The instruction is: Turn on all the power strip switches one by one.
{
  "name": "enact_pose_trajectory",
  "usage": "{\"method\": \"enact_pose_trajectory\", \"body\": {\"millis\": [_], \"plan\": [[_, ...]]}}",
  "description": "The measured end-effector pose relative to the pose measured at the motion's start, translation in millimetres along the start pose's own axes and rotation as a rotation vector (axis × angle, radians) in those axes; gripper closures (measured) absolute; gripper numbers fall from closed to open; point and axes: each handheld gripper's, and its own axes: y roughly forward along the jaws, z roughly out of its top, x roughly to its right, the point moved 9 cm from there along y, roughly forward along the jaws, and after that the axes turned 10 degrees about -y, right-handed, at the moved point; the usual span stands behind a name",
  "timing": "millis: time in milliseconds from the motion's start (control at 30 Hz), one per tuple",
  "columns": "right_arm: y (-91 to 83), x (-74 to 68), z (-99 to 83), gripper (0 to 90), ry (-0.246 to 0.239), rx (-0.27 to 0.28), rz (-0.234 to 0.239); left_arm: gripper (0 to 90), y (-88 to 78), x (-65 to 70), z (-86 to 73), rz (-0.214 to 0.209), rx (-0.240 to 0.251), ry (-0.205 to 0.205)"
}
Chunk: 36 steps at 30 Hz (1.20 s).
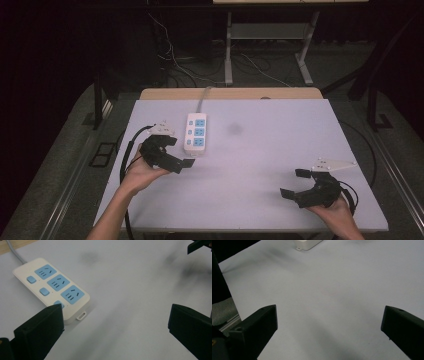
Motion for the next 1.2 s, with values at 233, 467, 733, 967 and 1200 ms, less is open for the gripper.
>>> {"method": "enact_pose_trajectory", "body": {"millis": [233, 467, 733, 967, 1200], "plan": [[-1.3, 0.9, 0.7, 0.6, 0.005, 0.009, -0.005, 0.0, 7.0, -9.5, 8.3, 0.014, -0.034, 0.008], [-1.6, 1.7, 0.6, 0.6, 0.003, 0.010, -0.006, 2.0, 14.5, -17.8, 12.6, 0.013, -0.054, 0.005], [-1.8, 1.9, 0.4, 0.5, 0.004, 0.010, -0.006, 9.2, 22.0, -25.8, 14.8, 0.012, -0.066, 0.001], [-0.7, 2.5, -0.1, 0.6, -0.002, 0.004, -0.004, 18.7, 26.3, -33.9, 21.2, 0.012, -0.070, -0.009], [-1.2, 1.4, -0.5, 0.6, -0.006, 0.007, 0.003, 27.6, 29.5, -39.0, 28.9, 0.021, -0.068, -0.012]]}}
